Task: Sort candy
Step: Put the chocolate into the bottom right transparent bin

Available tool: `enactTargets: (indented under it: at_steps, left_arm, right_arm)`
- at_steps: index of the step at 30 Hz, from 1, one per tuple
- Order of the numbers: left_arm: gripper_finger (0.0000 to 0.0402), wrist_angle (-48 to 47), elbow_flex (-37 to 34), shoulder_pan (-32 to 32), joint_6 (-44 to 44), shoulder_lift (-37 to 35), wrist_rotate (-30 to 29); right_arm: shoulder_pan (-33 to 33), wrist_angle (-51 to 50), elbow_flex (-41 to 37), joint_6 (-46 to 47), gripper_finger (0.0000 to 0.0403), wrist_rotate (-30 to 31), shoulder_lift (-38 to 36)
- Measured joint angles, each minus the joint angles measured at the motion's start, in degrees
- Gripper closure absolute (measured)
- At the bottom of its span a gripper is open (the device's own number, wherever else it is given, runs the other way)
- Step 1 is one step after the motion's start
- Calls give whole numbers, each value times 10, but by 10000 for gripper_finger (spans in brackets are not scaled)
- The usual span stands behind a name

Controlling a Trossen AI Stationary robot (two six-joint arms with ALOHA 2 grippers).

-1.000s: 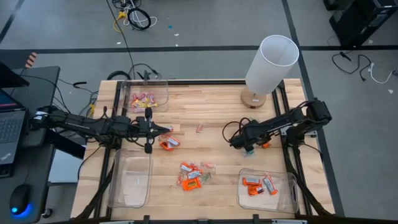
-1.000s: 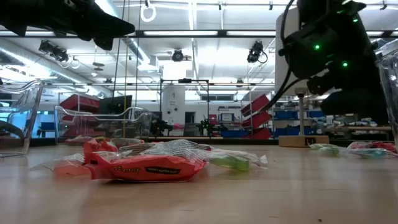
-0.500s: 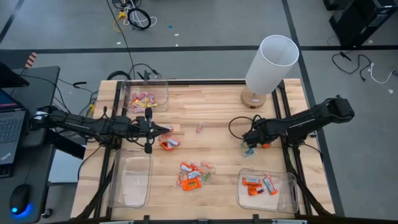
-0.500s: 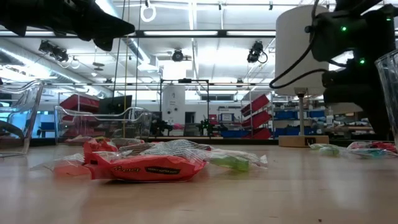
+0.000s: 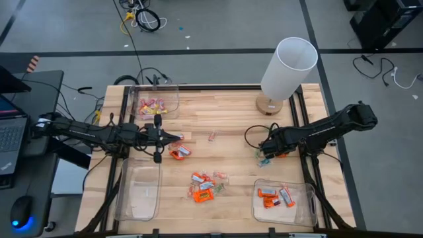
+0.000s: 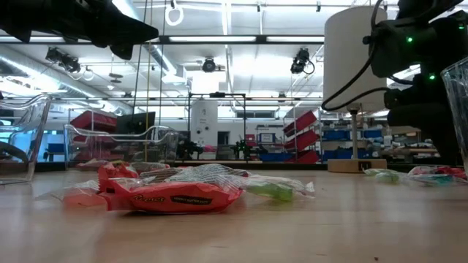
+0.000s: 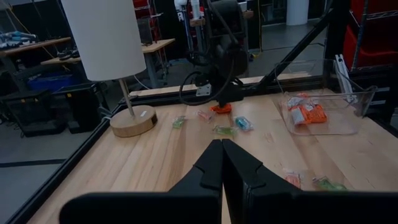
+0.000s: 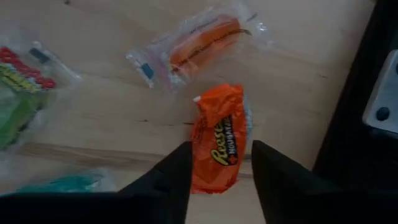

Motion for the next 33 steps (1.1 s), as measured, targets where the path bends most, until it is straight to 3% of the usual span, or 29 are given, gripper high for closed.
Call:
enactTargets:
  at_steps: [11, 21, 33]
  left_arm:
    - [396, -1, 0, 0, 0, 0, 0]
    - [396, -1, 0, 0, 0, 0, 0]
    - [396, -1, 0, 0, 0, 0, 0]
  right_arm:
    - [0, 11, 0, 0, 174, 5, 0]
    - [0, 15, -4, 5, 178, 9, 0]
    - [0, 89, -72, 20, 183, -8, -2]
